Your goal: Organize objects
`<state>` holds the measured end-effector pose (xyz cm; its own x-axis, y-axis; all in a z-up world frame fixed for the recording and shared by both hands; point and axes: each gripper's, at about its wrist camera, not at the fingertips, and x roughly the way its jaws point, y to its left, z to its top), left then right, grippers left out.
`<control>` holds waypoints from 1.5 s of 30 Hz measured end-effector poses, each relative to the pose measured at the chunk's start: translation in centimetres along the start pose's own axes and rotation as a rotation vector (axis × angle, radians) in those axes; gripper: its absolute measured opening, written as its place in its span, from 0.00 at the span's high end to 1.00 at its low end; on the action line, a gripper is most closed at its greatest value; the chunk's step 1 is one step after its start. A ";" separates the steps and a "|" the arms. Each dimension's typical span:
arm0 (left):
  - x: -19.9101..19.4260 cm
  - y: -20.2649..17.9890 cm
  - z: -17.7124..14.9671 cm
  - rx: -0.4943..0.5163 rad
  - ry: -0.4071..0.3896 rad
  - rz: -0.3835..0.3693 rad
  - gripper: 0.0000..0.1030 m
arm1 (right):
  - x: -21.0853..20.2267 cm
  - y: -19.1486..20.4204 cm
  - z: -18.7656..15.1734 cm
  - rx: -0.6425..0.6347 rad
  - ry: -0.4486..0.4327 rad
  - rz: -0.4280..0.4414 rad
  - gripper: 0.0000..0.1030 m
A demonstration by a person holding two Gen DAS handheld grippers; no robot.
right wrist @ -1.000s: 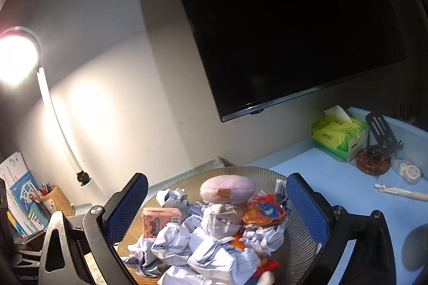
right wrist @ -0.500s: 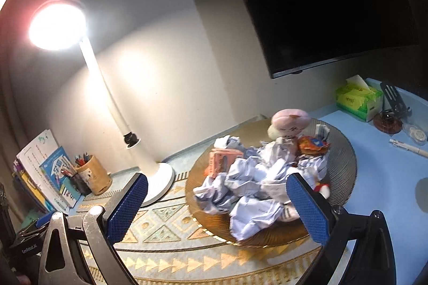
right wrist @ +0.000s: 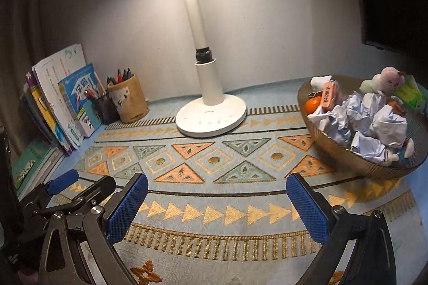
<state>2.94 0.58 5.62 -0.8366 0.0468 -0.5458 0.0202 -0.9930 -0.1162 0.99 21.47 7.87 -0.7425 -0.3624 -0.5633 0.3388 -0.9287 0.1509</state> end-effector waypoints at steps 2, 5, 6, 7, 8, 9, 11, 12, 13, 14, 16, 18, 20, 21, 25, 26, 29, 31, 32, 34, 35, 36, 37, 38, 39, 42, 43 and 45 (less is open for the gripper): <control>0.5 0.1 -0.4 0.004 0.003 0.026 0.05 | 0.8 0.7 -0.6 -0.026 0.016 -0.016 0.00; 0.9 -0.5 -0.7 0.045 0.026 0.051 0.05 | 1.7 0.9 -1.5 -0.033 0.036 -0.042 0.00; 1.0 -0.6 -0.8 0.055 0.028 0.059 0.05 | 1.9 0.6 -1.7 -0.027 0.043 -0.042 0.00; 1.1 -0.8 -0.9 0.063 0.033 0.061 0.05 | 2.0 0.4 -1.7 -0.024 0.047 -0.047 0.00; 1.2 -0.9 -0.9 0.068 0.044 0.056 0.04 | 2.1 0.2 -1.7 -0.023 0.047 -0.060 0.00; 1.4 -0.8 -0.9 0.065 0.056 0.050 0.03 | 2.2 0.0 -1.8 -0.025 0.046 -0.081 0.00; 1.8 -0.4 -0.9 0.048 0.077 0.038 0.03 | 2.5 -0.5 -2.0 -0.020 0.054 -0.098 0.00; 1.9 -0.2 -0.9 0.038 0.084 0.036 0.03 | 2.6 -0.8 -1.9 -0.008 0.061 -0.088 0.00; 2.0 -0.1 -0.9 0.030 0.087 0.032 0.03 | 2.6 -1.0 -1.9 0.001 0.062 -0.081 0.00; 2.0 0.0 -0.9 0.026 0.086 0.029 0.03 | 2.7 -1.2 -1.9 0.007 0.065 -0.079 0.00; 1.8 -0.2 -1.0 0.031 0.073 0.021 0.03 | 3.0 -1.5 -1.9 0.022 0.083 -0.069 0.00; 1.7 -0.4 -1.0 0.045 0.069 0.026 0.03 | 3.1 -1.8 -2.0 0.038 0.096 -0.060 0.00; 1.8 -0.4 -1.0 0.048 0.073 0.029 0.03 | 3.2 -2.1 -2.0 0.054 0.110 -0.031 0.00; 1.9 -0.3 -1.0 0.044 0.079 0.029 0.03 | 3.2 -2.2 -2.1 0.060 0.114 -0.022 0.00; 2.1 0.1 -0.9 0.018 0.090 0.027 0.03 | 3.2 -2.0 -2.1 0.054 0.111 -0.030 0.00; 2.1 0.2 -0.9 0.018 0.089 0.025 0.03 | 3.2 -1.9 -2.2 0.049 0.112 -0.035 0.00; 2.0 0.0 -0.9 0.028 0.081 0.029 0.03 | 3.2 -1.6 -2.1 0.033 0.114 -0.041 0.00; 2.1 -0.1 -0.9 0.031 0.086 0.032 0.03 | 3.3 -1.6 -2.2 0.033 0.118 -0.040 0.00; 2.1 0.0 -0.9 0.029 0.091 0.033 0.03 | 3.3 -1.7 -2.2 0.036 0.118 -0.040 0.00; 2.3 0.1 -0.9 0.023 0.097 0.032 0.03 | 3.3 -1.8 -2.2 0.044 0.118 -0.038 0.00; 2.3 0.1 -0.9 0.021 0.098 0.031 0.03 | 3.4 -1.9 -2.1 0.046 0.119 -0.037 0.00; 2.3 0.1 -0.9 0.022 0.098 0.031 0.03 | 3.4 -1.9 -2.2 0.047 0.120 -0.037 0.00; 2.3 0.1 -0.9 0.024 0.097 0.032 0.03 | 3.4 -1.8 -2.2 0.046 0.120 -0.038 0.00; 2.2 0.1 -0.9 0.026 0.096 0.032 0.03 | 3.4 -1.8 -2.1 0.044 0.120 -0.039 0.00; 2.3 0.0 -1.0 0.026 0.097 0.033 0.03 | 3.4 -1.7 -2.2 0.041 0.120 -0.042 0.00; 2.4 0.1 -1.0 0.024 0.102 0.034 0.03 | 3.4 -1.5 -2.2 0.034 0.120 -0.046 0.00; 2.4 0.1 -1.0 0.024 0.103 0.035 0.03 | 3.4 -1.5 -2.2 0.032 0.121 -0.047 0.00; 2.3 0.0 -1.0 0.025 0.103 0.036 0.03 | 3.4 -1.5 -2.2 0.032 0.120 -0.048 0.00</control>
<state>1.55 0.76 3.51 -0.7751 0.0211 -0.6315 0.0344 -0.9965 -0.0755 -0.76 21.77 3.91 -0.6822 -0.3074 -0.6635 0.2849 -0.9474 0.1459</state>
